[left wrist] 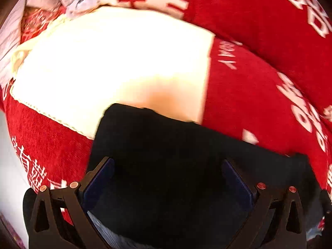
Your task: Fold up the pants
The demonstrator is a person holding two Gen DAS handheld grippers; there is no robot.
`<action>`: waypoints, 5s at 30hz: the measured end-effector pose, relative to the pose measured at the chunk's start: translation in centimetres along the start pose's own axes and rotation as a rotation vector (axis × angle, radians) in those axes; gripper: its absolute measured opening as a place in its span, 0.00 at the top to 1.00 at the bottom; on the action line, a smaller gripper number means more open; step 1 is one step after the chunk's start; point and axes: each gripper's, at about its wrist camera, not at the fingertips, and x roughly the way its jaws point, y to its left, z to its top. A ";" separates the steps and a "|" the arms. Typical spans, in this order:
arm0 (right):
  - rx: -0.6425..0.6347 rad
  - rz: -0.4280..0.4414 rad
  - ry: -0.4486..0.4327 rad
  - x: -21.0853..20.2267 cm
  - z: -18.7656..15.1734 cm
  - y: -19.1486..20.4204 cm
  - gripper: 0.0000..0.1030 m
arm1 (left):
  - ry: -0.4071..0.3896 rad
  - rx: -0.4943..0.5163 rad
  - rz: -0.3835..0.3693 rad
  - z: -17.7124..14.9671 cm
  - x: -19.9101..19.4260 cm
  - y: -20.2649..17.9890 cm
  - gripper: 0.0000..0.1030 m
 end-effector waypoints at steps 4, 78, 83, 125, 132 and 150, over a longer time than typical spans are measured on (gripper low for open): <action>-0.068 0.087 0.071 4.3 1.5 3.4 0.00 | 0.022 -0.027 -0.048 0.0 1.4 1.5 0.00; 0.217 -0.250 -0.032 -14.2 -8.0 -27.9 0.00 | 0.108 0.638 -0.089 -14.9 -3.2 -31.9 0.00; 0.103 -0.206 -0.013 -13.1 -12.1 -24.6 0.00 | 0.058 0.756 -0.029 -18.5 -3.2 -32.9 0.00; 0.450 -0.051 -0.236 -14.9 -14.2 -36.9 0.00 | 0.044 0.844 -0.072 -24.0 -5.0 -43.9 0.00; 0.440 -0.010 -0.238 -15.0 -13.4 -36.0 0.00 | 0.083 0.772 -0.118 -22.9 -4.3 -43.8 0.00; 0.489 -0.026 -0.253 -13.5 -11.9 -38.3 0.69 | 0.070 0.754 -0.124 -22.7 -4.0 -43.5 0.00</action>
